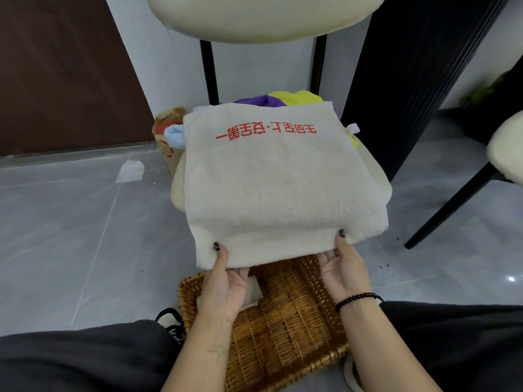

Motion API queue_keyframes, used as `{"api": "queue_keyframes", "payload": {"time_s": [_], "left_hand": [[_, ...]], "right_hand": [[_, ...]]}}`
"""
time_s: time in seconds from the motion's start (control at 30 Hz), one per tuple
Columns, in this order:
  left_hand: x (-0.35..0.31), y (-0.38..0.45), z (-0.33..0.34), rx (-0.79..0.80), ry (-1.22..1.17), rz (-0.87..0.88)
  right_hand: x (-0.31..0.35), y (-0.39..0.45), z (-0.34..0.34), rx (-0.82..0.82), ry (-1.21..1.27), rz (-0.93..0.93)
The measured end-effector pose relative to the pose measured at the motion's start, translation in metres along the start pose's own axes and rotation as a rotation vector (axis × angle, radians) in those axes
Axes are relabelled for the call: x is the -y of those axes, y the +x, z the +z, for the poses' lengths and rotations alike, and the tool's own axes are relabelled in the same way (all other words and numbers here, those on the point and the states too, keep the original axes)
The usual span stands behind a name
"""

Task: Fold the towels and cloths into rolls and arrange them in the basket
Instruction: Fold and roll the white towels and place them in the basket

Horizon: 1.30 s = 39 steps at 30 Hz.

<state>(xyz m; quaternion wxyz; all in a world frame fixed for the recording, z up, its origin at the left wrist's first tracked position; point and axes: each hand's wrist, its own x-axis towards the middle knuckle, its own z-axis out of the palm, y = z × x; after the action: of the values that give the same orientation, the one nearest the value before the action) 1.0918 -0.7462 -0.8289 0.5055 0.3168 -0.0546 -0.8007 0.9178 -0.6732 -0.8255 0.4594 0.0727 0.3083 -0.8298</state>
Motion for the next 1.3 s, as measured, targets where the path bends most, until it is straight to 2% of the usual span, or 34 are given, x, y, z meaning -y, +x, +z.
{"api": "queue_keyframes", "payload": {"time_s": [0.23,0.4,0.53,0.67,0.77,0.93,1.07,1.2,1.3], "left_hand": [[-0.02,-0.015,-0.003,-0.019,0.185,0.003],[-0.034,-0.029,0.002,-0.038,0.407,-0.017],[-0.05,-0.04,0.006,-0.078,0.498,0.015],[-0.06,-0.047,0.013,-0.065,0.601,0.046],[-0.066,-0.053,0.023,-0.07,0.647,0.096],[-0.087,-0.059,0.026,-0.162,0.782,0.188],[-0.102,-0.063,0.03,-0.12,1.057,0.226],[-0.115,-0.066,0.041,-0.049,1.233,0.249],[-0.128,-0.068,0.051,0.031,1.198,0.168]], "right_hand": [[0.044,-0.007,-0.001,-0.139,0.01,-0.136],[0.068,-0.015,0.002,-0.247,-0.194,-0.188],[0.089,-0.024,0.004,-0.357,-0.335,-0.231],[0.096,-0.038,0.012,-0.151,-0.759,-0.063],[0.096,-0.041,0.017,-0.122,-0.862,0.0],[0.112,-0.037,0.014,-0.191,-1.101,-0.075],[0.131,-0.044,0.031,-0.158,-1.173,-0.155],[0.147,-0.054,0.055,-0.05,-1.302,-0.3],[0.157,-0.057,0.069,0.065,-1.403,-0.278]]}}
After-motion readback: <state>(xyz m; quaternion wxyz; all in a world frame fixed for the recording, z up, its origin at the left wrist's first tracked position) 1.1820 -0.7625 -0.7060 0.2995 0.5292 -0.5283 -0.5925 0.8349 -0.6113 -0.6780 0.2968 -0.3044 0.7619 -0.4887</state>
